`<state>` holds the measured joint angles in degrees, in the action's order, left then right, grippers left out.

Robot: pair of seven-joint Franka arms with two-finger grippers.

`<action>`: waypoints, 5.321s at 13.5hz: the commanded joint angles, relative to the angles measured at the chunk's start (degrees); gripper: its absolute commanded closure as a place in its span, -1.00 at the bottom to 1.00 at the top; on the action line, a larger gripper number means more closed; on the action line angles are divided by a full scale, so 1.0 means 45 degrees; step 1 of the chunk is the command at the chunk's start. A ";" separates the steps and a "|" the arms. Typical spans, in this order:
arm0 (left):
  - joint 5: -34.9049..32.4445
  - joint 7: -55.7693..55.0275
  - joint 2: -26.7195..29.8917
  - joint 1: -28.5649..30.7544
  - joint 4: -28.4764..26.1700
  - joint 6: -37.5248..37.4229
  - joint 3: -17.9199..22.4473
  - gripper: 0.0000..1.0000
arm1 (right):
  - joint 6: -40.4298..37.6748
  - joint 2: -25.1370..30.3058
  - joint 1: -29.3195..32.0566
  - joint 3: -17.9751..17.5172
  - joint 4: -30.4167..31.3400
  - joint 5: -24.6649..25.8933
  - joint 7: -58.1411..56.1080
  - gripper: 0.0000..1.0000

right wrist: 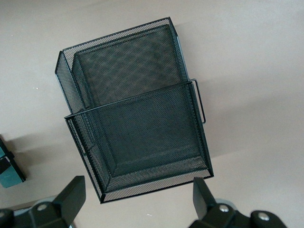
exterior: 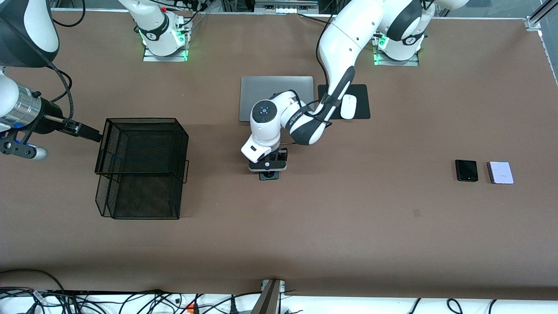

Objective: Place phones with both arms
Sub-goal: 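Carry the green phone with the left gripper beside the laptop, then release the green phone while the right gripper reaches toward it, then grasp the green phone with the right gripper while the left grasps the flip phone, then lower the green phone into the mesh basket with the right gripper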

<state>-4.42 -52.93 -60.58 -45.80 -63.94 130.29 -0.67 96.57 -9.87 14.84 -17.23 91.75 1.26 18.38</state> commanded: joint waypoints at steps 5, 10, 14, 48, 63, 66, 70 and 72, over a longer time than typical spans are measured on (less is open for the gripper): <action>-0.0151 -0.0035 0.0919 0.0819 0.0674 -0.1932 0.0325 -1.00 | -0.0249 -0.0091 0.0003 -0.0058 -0.0273 -0.0085 0.0233 -1.00; 0.0670 0.2484 0.3671 0.2851 -0.1369 -0.4969 0.0169 -1.00 | -0.0229 -0.0130 -0.0113 -0.0155 -0.0273 -0.0046 0.0253 -1.00; 0.0300 0.4549 0.5450 0.4627 -0.3850 -0.5066 0.0305 -1.00 | 0.0160 -0.0657 -0.0833 -0.1540 -0.0292 -0.0066 0.1888 -1.00; 0.1373 1.6841 0.6979 1.4437 -1.1865 0.3703 0.0169 -1.00 | 0.7857 -1.0032 -0.7067 -0.3300 -0.1679 0.7669 0.7127 -1.00; 0.1041 1.7837 0.6138 1.4436 -1.1083 0.4094 0.0188 -1.00 | 0.6359 -0.8437 -0.6211 -0.3281 -0.1738 0.8296 0.6835 0.74; 0.1041 1.7837 0.6118 1.4437 -1.1025 0.4074 0.0188 -0.39 | 0.4582 -0.6329 -0.5448 -0.2797 -0.1737 0.6697 0.5670 0.83; 0.1041 1.7837 0.6080 1.4475 -1.1025 0.4074 0.0188 -0.01 | 0.2803 -0.3613 -0.5349 0.0421 -0.1446 0.2892 0.0327 0.83; 0.1041 1.7799 0.6079 1.4437 -1.0908 0.4036 0.0188 0.44 | 0.2098 -0.2732 -0.5349 0.1791 -0.1037 0.2144 -0.1440 0.94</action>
<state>0.97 26.36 -32.70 19.20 -114.28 148.60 0.08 107.59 -27.11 -8.99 -13.63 82.63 14.10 17.86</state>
